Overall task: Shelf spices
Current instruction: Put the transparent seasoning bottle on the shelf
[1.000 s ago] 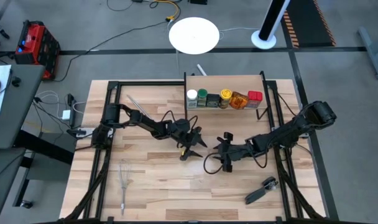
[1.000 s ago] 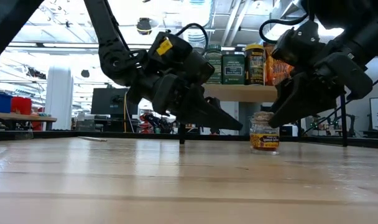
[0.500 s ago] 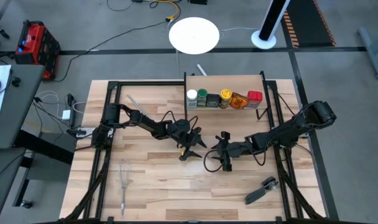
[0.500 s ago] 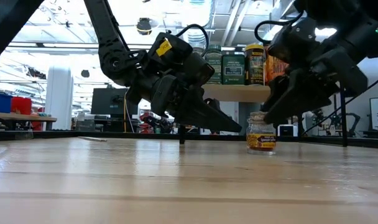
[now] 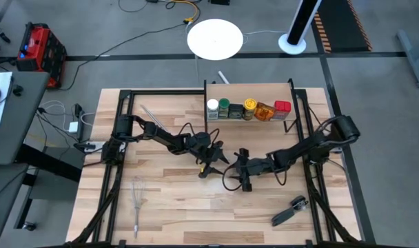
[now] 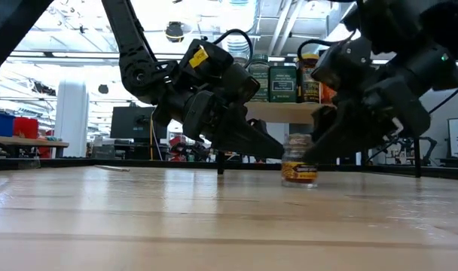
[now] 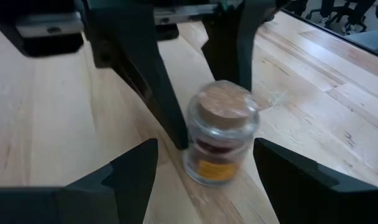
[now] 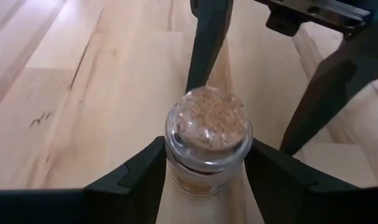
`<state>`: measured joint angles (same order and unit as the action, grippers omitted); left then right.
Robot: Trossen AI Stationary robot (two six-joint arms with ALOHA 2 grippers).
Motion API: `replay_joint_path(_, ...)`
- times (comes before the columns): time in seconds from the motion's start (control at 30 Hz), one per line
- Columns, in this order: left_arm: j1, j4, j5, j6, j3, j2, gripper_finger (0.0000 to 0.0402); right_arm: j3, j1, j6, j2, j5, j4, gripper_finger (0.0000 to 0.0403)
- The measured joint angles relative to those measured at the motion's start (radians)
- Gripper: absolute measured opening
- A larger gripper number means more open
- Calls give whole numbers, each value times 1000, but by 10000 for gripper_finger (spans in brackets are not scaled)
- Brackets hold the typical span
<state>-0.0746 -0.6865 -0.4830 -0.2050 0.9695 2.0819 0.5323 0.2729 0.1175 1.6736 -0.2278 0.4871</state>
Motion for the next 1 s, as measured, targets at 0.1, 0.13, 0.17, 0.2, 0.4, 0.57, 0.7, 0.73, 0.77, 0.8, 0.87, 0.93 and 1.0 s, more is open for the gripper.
replay_joint_path(0.1,0,8,-4,0,0,0,256,0,0,-17,38,11,69,213)
replay_joint_path(0.13,0,9,-6,0,0,0,256,-1,-1,-24,46,16,83,212)
replay_joint_path(0.17,0,11,-8,1,0,0,256,-2,-4,-34,52,18,96,211)
replay_joint_path(0.2,0,14,-9,0,0,0,256,-2,-7,-43,57,21,108,211)
replay_joint_path(0.4,1,17,-9,-8,0,-1,256,-3,-22,-91,66,45,139,209)
replay_joint_path(0.57,1,18,1,-11,0,-1,256,-4,-31,-137,67,48,152,208)
replay_joint_path(0.7,0,18,4,-11,-1,-1,256,-5,-33,-194,68,52,174,208)
replay_joint_path(0.73,1,18,4,-11,-1,-1,256,-5,-32,-206,68,52,180,208)
replay_joint_path(0.77,1,18,4,-11,-1,-1,256,-3,-32,-217,68,53,178,208)
replay_joint_path(0.8,1,18,2,-11,-1,-1,256,3,-32,-224,68,56,170,208)
replay_joint_path(0.87,1,19,-3,-10,-2,-2,256,11,-33,-241,68,74,161,209)
replay_joint_path(0.93,1,20,-3,-10,-2,-2,256,15,-37,-267,68,81,159,209)
replay_joint_path(1.0,1,22,-5,-9,-2,-2,256,19,-42,-289,68,96,159,209)
